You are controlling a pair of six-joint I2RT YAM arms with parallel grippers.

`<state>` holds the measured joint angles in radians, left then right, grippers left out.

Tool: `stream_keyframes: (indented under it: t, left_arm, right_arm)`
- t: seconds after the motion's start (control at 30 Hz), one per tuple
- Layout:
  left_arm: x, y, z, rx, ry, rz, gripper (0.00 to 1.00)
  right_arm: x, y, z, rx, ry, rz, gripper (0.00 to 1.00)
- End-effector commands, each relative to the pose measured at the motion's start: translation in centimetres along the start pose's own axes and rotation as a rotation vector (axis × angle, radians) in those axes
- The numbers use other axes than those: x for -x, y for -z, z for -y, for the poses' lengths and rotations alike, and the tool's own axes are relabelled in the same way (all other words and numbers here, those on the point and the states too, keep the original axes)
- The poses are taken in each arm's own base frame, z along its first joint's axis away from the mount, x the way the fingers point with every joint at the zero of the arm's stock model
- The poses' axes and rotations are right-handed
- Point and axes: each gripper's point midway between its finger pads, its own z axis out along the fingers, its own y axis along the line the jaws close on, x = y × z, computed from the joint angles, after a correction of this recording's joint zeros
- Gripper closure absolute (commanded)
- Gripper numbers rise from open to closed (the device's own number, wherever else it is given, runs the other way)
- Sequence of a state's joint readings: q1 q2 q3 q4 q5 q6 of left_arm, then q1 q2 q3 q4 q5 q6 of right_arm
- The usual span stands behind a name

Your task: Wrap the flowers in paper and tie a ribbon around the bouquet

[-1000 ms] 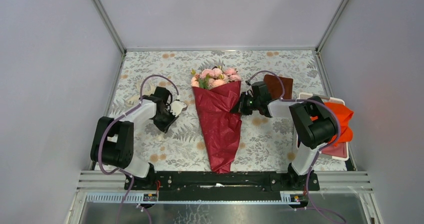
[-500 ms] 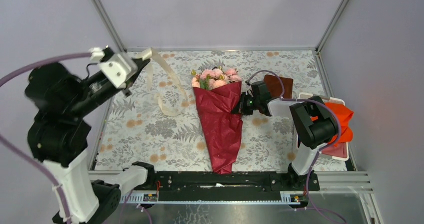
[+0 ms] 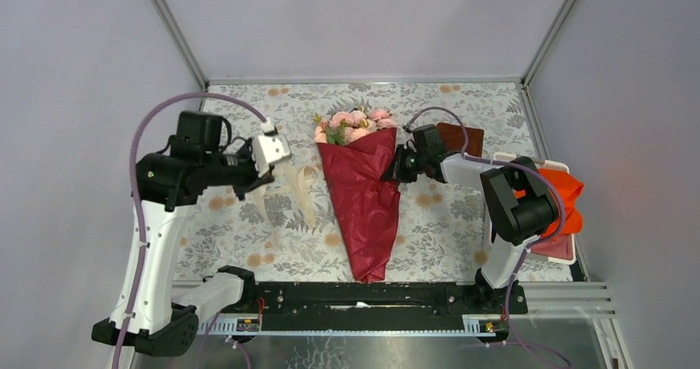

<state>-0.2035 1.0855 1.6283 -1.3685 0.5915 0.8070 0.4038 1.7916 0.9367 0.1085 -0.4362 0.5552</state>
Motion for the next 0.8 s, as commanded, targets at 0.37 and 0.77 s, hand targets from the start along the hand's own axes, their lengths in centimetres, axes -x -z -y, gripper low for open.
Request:
stream_keyframes:
  t: [0.37, 0.77]
  left_arm:
    - [-7.0, -11.7, 20.2, -0.771, -0.349, -0.278, 1.0]
    - [-1.3, -27.2, 27.5, -0.625, -0.801, -0.256, 0.99]
  right_arm:
    - [8.1, 1.4, -5.9, 0.021, 0.084, 0.069, 1.0]
    - [10.7, 0.6, -8.1, 0.084, 0.03, 0.056, 1.0]
